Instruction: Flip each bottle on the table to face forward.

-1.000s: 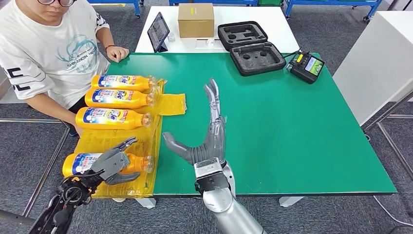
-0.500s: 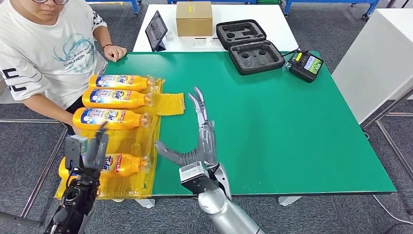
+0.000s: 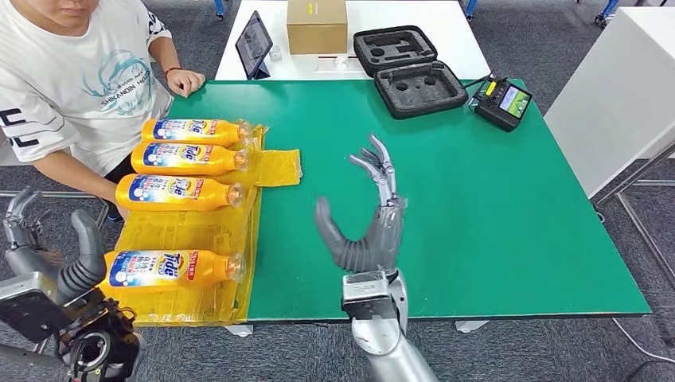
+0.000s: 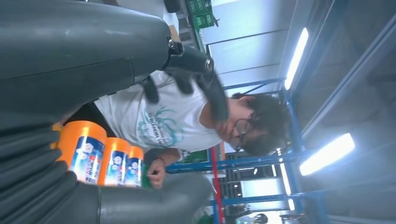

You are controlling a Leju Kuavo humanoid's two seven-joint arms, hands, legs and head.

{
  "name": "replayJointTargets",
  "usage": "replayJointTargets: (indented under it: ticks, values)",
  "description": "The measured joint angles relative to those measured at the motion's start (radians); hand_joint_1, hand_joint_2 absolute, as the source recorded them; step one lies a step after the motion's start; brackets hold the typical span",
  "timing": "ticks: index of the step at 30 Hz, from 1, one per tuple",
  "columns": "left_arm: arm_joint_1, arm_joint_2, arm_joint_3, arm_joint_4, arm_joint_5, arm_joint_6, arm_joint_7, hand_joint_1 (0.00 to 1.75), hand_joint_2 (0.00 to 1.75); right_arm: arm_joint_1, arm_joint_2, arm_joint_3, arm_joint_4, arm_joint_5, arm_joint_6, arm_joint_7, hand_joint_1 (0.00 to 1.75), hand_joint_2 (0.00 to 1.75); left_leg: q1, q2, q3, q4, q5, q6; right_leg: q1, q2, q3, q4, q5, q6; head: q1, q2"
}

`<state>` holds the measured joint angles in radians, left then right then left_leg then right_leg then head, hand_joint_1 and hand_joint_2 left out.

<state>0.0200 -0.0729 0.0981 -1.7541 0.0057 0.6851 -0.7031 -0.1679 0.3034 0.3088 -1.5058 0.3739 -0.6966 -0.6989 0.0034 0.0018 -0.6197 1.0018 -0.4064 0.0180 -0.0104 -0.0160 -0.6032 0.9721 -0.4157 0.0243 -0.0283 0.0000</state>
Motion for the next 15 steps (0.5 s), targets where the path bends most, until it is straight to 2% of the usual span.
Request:
replayJointTargets:
  ticks: [1, 2, 4, 5, 7, 8, 9, 10, 13, 14, 15]
  values:
    - [0.010, -0.004, 0.000, -0.019, 0.001, -0.001, 0.000, 0.36, 1.75, 0.007, 0.000, -0.010, -0.015, 0.000, 0.000, 0.000, 0.82, 1.75, 0.000, 0.000, 0.000, 0.000, 0.000, 0.000, 0.000, 0.000, 0.000, 0.000, 0.000, 0.000, 0.000, 0.000]
    - [0.017, -0.008, 0.000, -0.034, 0.002, -0.004, 0.000, 0.26, 1.75, 0.013, 0.001, -0.018, -0.028, 0.000, 0.000, 0.000, 0.86, 1.75, 0.000, 0.000, 0.000, 0.000, 0.000, 0.000, 0.000, 0.000, 0.000, 0.000, 0.000, 0.000, 0.000, 0.000]
    - [0.029, -0.017, 0.001, -0.059, 0.006, -0.017, 0.000, 0.77, 1.75, 0.026, 0.002, -0.036, -0.050, 0.002, 0.000, 0.000, 1.70, 1.75, 0.000, 0.000, 0.000, 0.000, 0.000, 0.000, 0.000, 0.000, 0.000, 0.000, 0.000, 0.000, 0.000, 0.000]
    - [0.036, -0.021, 0.001, -0.069, 0.005, -0.024, 0.000, 1.20, 1.75, 0.034, 0.003, -0.048, -0.059, 0.001, 0.000, 0.000, 1.74, 1.75, 0.000, 0.000, 0.000, 0.000, 0.000, 0.000, 0.000, 0.000, 0.000, 0.000, 0.000, 0.000, 0.000, 0.000]
    - [0.052, -0.031, -0.001, -0.089, -0.002, -0.029, 0.000, 1.54, 1.75, 0.054, 0.006, -0.077, -0.077, -0.005, 0.000, 0.000, 1.72, 1.75, 0.000, 0.000, 0.000, 0.000, 0.000, 0.000, 0.000, 0.000, 0.000, 0.000, 0.000, 0.000, 0.000, 0.000]
    - [0.059, -0.035, -0.002, -0.098, -0.006, -0.027, 0.000, 1.30, 1.75, 0.065, 0.007, -0.089, -0.084, -0.010, 0.000, 0.000, 1.28, 1.75, 0.001, 0.000, 0.000, 0.000, 0.000, 0.000, 0.000, 0.000, 0.000, 0.000, 0.000, 0.000, 0.000, 0.000]
    - [0.066, -0.039, -0.005, -0.106, -0.008, -0.025, 0.000, 0.88, 1.75, 0.075, 0.007, -0.100, -0.090, -0.013, 0.000, 0.000, 0.86, 1.75, 0.000, 0.000, 0.000, 0.000, 0.000, 0.000, 0.000, 0.000, 0.000, 0.000, 0.000, 0.000, 0.000, 0.000]
    - [0.071, -0.042, -0.008, -0.112, -0.010, -0.022, 0.000, 0.45, 1.75, 0.084, 0.008, -0.109, -0.095, -0.015, 0.000, 0.000, 0.81, 1.75, 0.000, 0.000, 0.000, 0.000, 0.000, 0.000, 0.000, 0.000, 0.000, 0.000, 0.000, 0.000, 0.000, 0.000]
    - [0.082, -0.052, -0.017, -0.124, -0.022, -0.028, 0.000, 0.45, 1.75, 0.110, 0.009, -0.130, -0.106, -0.018, 0.000, 0.003, 0.79, 1.75, 0.000, 0.000, 0.000, 0.000, 0.000, 0.000, 0.000, 0.000, -0.001, 0.000, 0.000, 0.000, 0.000, 0.000]
    - [0.085, -0.055, -0.019, -0.125, -0.027, -0.033, 0.000, 0.88, 1.75, 0.118, 0.009, -0.136, -0.108, -0.020, 0.000, 0.004, 0.84, 1.75, 0.000, 0.000, 0.000, 0.000, 0.000, 0.000, 0.000, 0.000, -0.001, 0.000, 0.000, 0.000, 0.000, 0.000]
    - [0.085, -0.056, -0.020, -0.125, -0.031, -0.037, 0.000, 0.60, 1.75, 0.123, 0.009, -0.138, -0.110, -0.021, 0.000, 0.005, 0.59, 1.75, 0.000, 0.000, -0.001, 0.000, 0.000, 0.000, 0.000, 0.000, -0.001, 0.000, 0.000, 0.000, 0.000, 0.000]
